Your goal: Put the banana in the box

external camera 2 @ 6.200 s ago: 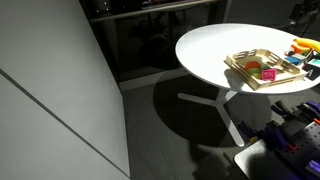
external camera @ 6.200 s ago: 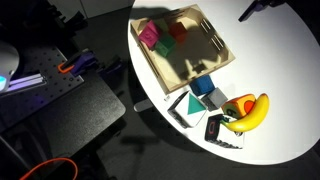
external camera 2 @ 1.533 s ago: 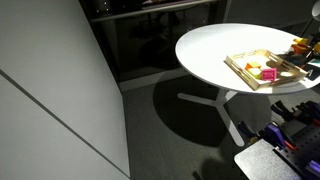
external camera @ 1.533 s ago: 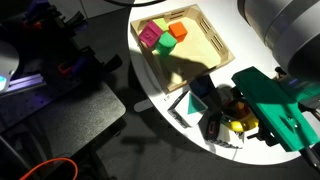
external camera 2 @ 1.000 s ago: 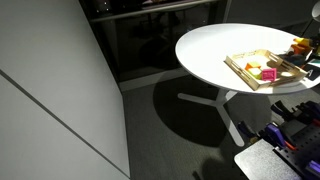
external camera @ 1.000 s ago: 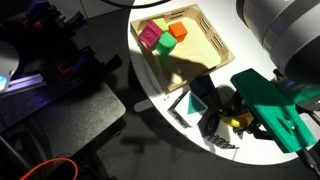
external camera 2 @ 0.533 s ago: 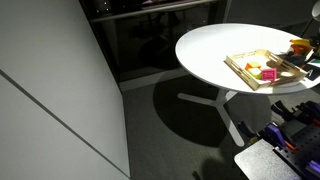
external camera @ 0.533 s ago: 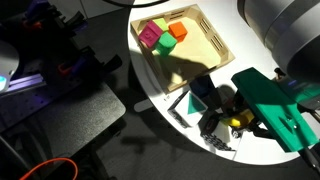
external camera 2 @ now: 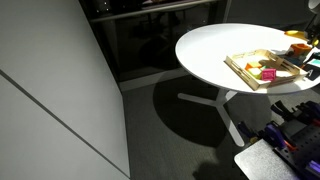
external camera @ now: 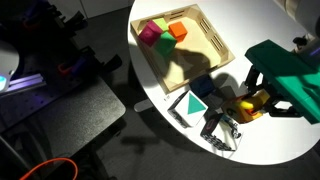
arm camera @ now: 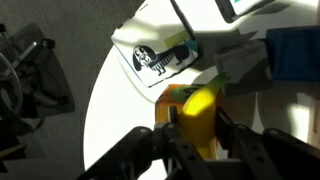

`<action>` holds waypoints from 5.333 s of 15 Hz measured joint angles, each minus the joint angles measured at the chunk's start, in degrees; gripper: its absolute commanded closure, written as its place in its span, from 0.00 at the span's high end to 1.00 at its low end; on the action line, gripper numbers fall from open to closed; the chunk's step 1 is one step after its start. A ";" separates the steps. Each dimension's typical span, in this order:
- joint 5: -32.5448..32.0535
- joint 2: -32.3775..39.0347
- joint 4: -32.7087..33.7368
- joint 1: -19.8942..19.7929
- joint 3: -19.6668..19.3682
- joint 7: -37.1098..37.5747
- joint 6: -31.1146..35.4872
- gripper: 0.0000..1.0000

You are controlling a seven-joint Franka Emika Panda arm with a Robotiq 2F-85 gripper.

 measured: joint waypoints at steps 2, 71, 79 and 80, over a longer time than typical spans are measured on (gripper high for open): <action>0.01 -0.52 0.06 1.17 0.78 0.01 -0.01 0.14; -2.71 -26.77 -19.98 20.56 7.14 17.63 -25.77 1.00; -2.71 -36.15 -27.20 21.19 7.93 17.63 -17.08 1.00; -2.71 -36.44 -27.48 21.19 7.93 17.63 -16.90 1.00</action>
